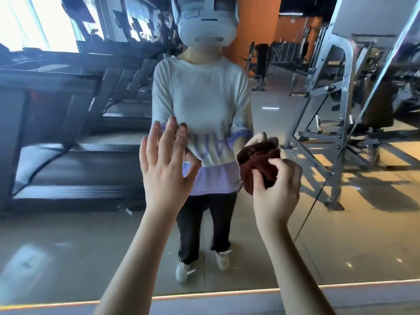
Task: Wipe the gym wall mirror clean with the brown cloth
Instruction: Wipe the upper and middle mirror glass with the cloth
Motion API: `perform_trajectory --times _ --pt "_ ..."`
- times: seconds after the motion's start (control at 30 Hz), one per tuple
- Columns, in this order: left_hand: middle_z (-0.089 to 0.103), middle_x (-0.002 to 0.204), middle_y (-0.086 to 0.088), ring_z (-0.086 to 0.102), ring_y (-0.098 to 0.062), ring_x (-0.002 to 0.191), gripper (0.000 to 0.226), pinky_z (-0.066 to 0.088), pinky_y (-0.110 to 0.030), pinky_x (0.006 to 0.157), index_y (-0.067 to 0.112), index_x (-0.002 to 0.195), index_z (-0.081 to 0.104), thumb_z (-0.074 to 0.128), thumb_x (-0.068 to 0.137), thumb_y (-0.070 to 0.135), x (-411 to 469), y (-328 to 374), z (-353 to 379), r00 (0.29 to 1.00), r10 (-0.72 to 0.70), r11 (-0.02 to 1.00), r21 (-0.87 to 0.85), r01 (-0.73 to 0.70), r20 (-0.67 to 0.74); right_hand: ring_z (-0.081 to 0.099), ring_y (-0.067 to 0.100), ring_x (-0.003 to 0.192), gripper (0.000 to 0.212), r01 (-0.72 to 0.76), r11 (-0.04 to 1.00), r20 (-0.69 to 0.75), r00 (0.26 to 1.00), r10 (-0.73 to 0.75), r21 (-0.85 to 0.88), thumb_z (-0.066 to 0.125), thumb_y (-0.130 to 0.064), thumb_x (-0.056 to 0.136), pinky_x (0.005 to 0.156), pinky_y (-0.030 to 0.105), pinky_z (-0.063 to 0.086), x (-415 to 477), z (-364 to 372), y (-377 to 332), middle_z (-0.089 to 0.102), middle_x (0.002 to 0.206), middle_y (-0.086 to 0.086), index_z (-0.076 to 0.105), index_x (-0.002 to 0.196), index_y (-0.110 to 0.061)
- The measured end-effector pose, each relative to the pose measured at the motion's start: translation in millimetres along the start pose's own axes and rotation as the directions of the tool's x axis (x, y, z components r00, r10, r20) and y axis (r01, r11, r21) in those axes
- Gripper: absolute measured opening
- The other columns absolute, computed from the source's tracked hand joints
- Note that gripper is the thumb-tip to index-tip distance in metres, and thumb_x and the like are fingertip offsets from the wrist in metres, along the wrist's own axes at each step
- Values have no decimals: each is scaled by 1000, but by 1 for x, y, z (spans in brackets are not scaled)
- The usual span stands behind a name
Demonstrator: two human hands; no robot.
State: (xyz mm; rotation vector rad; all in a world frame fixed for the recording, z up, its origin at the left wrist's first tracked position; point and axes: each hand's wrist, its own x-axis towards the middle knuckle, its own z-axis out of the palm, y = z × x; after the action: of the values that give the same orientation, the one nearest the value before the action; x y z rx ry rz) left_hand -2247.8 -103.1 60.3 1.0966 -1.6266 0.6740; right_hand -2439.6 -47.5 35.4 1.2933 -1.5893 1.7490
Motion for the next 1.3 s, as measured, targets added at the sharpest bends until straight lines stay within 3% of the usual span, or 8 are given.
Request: perform_trajectory --times 0.13,0.27,0.5,0.67,0.83,1.03,1.2,1.3 --pt "42 154 -13 30 -35 144 66 29 -54 115 11 145 46 62 89 41 0 2 0 1000 12 1000 20 -11 -22 60 35 102 44 -114 993 7 994 114 15 77 -3 73 75 40 53 -16 0 -3 57 113 16 54 109 -12" --pt "39 155 -11 30 -35 144 69 28 -54 115 12 147 43 62 89 43 0 1 -1 1000 19 999 34 -18 -19 60 34 99 53 -22 1000 180 984 19 18 83 2 65 73 39 53 -38 8 -10 59 109 15 52 104 -16" --pt "49 149 -15 38 -37 139 67 34 -55 112 7 141 52 78 83 27 -18 8 7 999 25 999 34 -24 -24 60 36 99 46 -212 977 28 977 212 0 80 0 72 72 48 55 -27 -4 6 57 112 15 52 108 -10" --pt "39 152 -8 34 -35 141 76 29 -54 115 13 144 46 81 79 31 -32 13 17 998 64 997 48 -64 -7 61 36 98 51 -62 998 201 977 64 -14 82 3 66 73 37 52 -50 0 6 60 109 16 52 105 -15" --pt "36 153 -5 33 -33 142 82 28 -54 115 16 145 44 85 76 32 -33 14 20 999 47 998 45 -46 -8 61 39 100 45 -349 934 42 935 353 -73 79 1 73 70 48 57 -53 -8 24 57 114 19 54 109 -3" --pt "34 154 -4 32 -33 142 81 23 -51 118 17 146 43 84 77 32 -35 12 21 999 50 998 36 -50 6 63 36 97 61 -163 987 217 963 162 -15 85 5 63 73 44 57 -78 8 -1 61 106 16 47 104 -17" --pt "35 154 -5 33 -33 142 78 26 -53 116 17 146 43 82 81 33 -35 12 21 998 60 997 43 -60 1 60 31 101 39 -299 951 -51 952 303 76 73 -7 78 75 49 56 -37 -1 23 53 115 4 54 112 -7" --pt "35 154 -5 33 -33 142 77 27 -53 116 17 146 43 82 81 35 -35 13 21 998 58 997 45 -58 -5 58 36 106 42 -299 953 -71 951 302 50 70 -6 80 77 52 55 -48 6 18 55 120 12 49 116 -12"
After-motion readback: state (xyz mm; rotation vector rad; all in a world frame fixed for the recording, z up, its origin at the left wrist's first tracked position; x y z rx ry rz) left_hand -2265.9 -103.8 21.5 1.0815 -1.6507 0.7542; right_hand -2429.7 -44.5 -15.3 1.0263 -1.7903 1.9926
